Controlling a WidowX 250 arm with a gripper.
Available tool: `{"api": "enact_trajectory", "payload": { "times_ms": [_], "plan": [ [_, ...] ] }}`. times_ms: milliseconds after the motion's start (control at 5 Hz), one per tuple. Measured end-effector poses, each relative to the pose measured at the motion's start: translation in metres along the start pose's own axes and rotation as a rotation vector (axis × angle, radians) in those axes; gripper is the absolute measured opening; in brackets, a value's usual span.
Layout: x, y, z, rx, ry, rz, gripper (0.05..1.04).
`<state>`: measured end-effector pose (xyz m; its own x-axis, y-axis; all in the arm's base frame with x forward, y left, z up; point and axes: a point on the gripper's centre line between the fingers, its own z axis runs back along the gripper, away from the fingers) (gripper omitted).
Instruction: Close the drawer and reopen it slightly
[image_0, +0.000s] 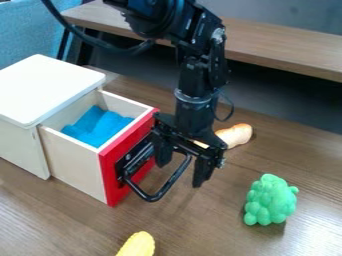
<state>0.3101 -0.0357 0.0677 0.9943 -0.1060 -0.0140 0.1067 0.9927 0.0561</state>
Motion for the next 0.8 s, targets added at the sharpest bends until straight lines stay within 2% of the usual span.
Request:
{"api": "enact_trajectory", "payload": {
  "times_ms": [400,600,800],
  "plan": [
    [-0.006,0.004,-0.022,-0.001,0.022,0.049,0.999],
    [-0.014,0.007,-0.036,-0.005,0.008,0.101,0.999],
    [-0.012,0.009,-0.036,0.002,-0.005,0.105,0.999]
  ]
}}
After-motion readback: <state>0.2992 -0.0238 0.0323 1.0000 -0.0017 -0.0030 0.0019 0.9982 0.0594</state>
